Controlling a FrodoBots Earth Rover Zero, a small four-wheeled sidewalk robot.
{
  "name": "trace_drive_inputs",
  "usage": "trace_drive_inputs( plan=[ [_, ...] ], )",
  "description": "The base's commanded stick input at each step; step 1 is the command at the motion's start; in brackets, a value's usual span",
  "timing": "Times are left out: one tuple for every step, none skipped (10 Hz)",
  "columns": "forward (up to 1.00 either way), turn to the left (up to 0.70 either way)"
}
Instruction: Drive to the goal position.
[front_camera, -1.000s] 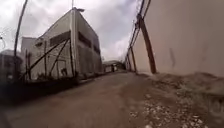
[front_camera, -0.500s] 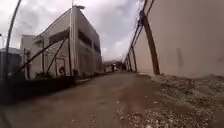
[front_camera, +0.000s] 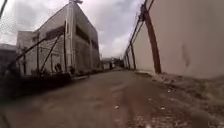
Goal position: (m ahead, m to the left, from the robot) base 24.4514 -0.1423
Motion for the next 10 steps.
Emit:
trace_drive_inputs(
  plan=[
    [0.70,0.00],
    [0.70,0.00],
    [0.70,0.00],
    [0.70,0.00],
    [0.70,0.00],
    [0.70,0.00],
    [0.70,0.00],
    [0.70,0.00],
    [0.70,0.00],
    [0.70,0.00]
  ],
)
